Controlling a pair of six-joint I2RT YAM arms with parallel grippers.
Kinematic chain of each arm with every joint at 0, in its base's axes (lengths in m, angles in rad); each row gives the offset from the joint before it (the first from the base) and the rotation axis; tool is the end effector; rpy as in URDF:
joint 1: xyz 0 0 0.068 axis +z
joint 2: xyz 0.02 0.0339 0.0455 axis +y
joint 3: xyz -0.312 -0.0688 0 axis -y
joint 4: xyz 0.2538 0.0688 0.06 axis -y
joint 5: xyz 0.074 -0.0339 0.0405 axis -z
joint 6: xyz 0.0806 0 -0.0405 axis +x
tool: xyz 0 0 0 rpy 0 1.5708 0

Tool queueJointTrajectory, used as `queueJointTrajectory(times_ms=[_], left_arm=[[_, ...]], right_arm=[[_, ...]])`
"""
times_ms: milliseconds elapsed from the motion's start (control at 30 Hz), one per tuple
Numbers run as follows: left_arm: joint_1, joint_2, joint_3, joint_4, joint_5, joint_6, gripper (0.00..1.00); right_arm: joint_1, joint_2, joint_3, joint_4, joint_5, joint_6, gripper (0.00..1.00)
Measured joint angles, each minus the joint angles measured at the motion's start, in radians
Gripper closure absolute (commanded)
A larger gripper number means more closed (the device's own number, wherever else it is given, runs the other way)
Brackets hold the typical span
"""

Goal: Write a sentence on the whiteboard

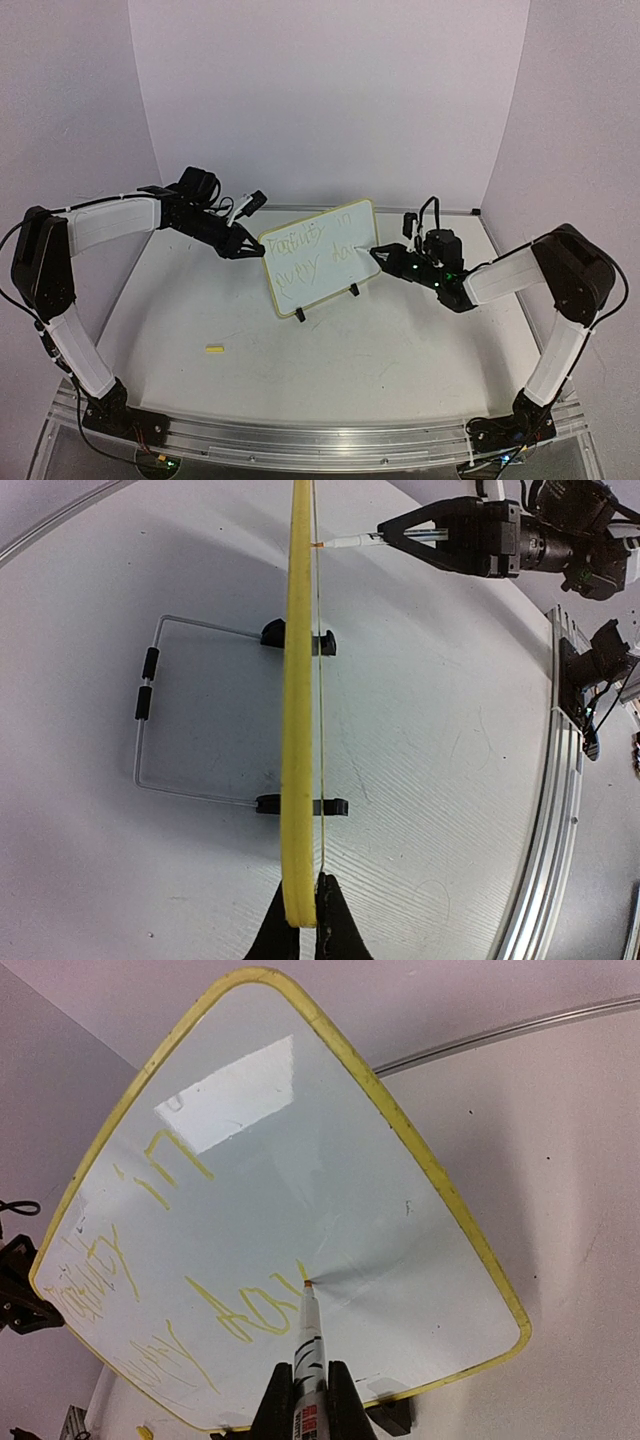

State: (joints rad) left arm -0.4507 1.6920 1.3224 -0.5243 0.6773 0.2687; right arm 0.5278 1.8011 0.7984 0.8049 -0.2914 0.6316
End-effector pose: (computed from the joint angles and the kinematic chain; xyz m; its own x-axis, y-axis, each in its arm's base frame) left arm 0.3396 -0.2205 0.2808 -0.4926 0.4682 -0.7336 0.8542 0.4213 -0.3047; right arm 0.3569 0.2349 0.2059 -0.5655 0.3249 -0.7580 -0.4855 0.6118 0.6245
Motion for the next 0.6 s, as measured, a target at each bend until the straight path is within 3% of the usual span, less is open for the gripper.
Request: queueJointTrajectory(times_ms=[600], left_arm=[[0.0, 0.0, 0.0, 0.0, 0.0, 0.0, 1.0]], right_arm=[[0.045, 0.064, -0.075, 0.029, -0.018, 0.054, 1.0]])
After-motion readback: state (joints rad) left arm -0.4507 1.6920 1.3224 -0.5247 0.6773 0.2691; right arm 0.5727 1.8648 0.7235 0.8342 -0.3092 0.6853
